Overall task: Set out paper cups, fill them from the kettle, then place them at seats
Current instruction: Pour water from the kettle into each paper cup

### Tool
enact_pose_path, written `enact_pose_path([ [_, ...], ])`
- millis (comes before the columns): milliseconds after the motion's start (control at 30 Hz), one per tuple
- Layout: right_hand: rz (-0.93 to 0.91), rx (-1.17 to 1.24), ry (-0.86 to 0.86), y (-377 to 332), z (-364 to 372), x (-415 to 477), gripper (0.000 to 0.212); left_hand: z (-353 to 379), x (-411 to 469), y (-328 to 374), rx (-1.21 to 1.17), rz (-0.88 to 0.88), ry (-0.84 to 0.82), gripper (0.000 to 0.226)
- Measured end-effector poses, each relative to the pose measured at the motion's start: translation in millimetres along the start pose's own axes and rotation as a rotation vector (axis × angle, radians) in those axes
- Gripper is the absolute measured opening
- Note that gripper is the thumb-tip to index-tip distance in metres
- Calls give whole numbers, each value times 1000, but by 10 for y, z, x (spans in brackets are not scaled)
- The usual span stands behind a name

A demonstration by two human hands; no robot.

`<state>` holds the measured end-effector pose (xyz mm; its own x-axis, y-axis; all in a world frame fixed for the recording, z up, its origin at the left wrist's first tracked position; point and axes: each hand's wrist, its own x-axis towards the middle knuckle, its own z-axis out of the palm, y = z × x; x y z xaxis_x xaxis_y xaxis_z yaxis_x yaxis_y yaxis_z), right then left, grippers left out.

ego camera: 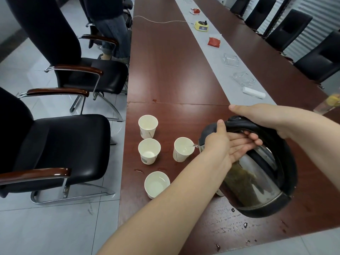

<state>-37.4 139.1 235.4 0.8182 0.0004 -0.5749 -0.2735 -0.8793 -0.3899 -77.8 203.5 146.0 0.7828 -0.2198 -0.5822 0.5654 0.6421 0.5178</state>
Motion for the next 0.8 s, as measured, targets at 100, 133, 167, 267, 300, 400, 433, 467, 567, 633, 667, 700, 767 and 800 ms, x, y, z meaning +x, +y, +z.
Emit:
enact_pose_path([
  [100, -21, 16, -12, -38, 20, -2, 65, -11, 21, 14, -14, -11, 8, 72],
  [133, -21, 17, -13, -48, 25, -3, 65, -15, 24, 17, -16, -15, 9, 72],
  [167, -19, 12, -13, -55, 28, -2, 65, -18, 24, 20, -19, -17, 7, 72],
  [267, -19, -12, -6, -71, 29, 12, 65, -25, 26, 30, -30, -17, 7, 72],
  [300, -22, -15, -5, -73, 28, 20, 64, -26, 25, 34, -34, -17, 9, 71],
  [400, -26, -7, -9, -70, 30, 47, 66, -23, 21, 41, -43, -18, 14, 71],
  [433, -25, -4, -11, -67, 30, 56, 69, -21, 19, 42, -46, -18, 17, 70],
  [467, -24, 1, -11, -65, 29, 61, 72, -21, 19, 42, -47, -19, 19, 70],
  [567, -25, -6, -4, -62, 33, 57, 67, -24, 21, 44, -46, -23, 22, 70],
  [633, -23, -6, -8, -61, 32, 56, 66, -28, 23, 46, -48, -26, 21, 70],
  [667, -21, -10, -13, -63, 30, 58, 67, -28, 23, 45, -52, -28, 21, 70],
  [700, -19, -17, -16, -65, 29, 61, 67, -29, 23, 46, -53, -28, 22, 70],
  [767, -19, -34, -18, -74, 25, 62, 68, -33, 27, 42, -52, -30, 24, 70],
  [800, -20, -43, -19, -82, 23, 61, 68, -34, 31, 42, -52, -32, 24, 71],
])
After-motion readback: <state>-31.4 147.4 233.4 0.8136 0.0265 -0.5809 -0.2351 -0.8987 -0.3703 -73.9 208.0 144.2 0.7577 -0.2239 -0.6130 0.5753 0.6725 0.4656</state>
